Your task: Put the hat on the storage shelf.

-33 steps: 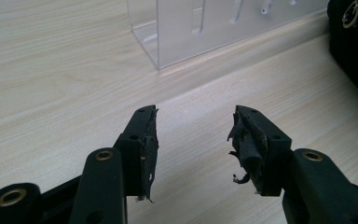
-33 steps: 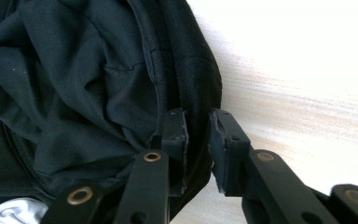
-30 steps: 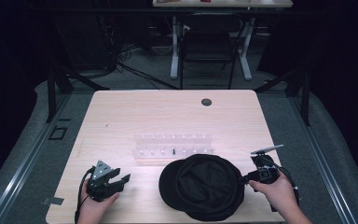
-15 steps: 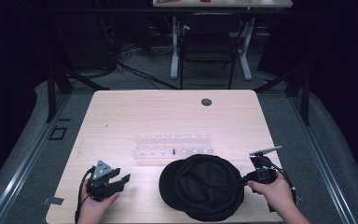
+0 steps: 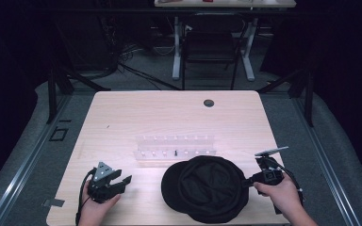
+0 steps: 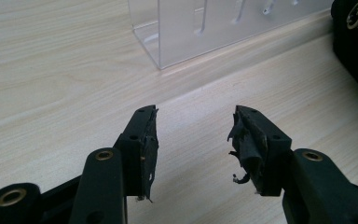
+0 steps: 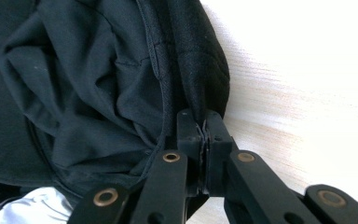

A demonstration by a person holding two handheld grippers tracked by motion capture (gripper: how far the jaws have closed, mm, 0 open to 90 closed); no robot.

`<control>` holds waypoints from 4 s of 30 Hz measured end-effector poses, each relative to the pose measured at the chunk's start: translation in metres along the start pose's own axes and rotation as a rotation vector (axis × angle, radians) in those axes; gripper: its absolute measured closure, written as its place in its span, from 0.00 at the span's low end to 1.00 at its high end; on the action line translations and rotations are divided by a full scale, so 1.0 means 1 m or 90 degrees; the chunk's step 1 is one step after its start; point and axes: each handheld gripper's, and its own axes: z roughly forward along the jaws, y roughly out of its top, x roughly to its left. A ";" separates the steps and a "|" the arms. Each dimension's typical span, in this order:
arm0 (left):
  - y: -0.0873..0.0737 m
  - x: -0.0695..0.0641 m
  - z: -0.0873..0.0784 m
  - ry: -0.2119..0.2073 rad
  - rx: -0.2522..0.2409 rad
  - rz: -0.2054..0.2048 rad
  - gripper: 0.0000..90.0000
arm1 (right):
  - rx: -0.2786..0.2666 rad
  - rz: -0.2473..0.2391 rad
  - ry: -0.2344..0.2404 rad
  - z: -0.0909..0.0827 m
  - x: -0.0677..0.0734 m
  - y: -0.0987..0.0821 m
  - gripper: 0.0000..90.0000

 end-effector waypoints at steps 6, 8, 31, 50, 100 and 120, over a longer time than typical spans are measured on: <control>0.000 -0.001 0.000 0.001 0.006 0.000 0.56 | -0.021 -0.010 0.010 -0.007 0.000 -0.002 0.98; 0.000 -0.001 0.000 -0.001 0.002 0.000 0.56 | -0.034 -0.003 0.012 -0.009 0.001 -0.002 0.98; -0.001 0.002 -0.002 0.000 -0.005 -0.006 0.55 | -0.055 -0.002 0.069 -0.037 0.010 0.002 0.98; -0.001 0.002 -0.001 0.000 -0.003 -0.010 0.55 | -0.081 -0.012 0.129 -0.065 0.026 0.008 0.98; -0.002 0.004 -0.002 0.000 -0.003 -0.012 0.55 | -0.167 -0.028 0.296 -0.143 0.062 0.020 0.98; -0.002 0.004 -0.002 0.000 -0.002 -0.014 0.55 | -0.225 -0.036 0.318 -0.172 0.076 0.040 0.98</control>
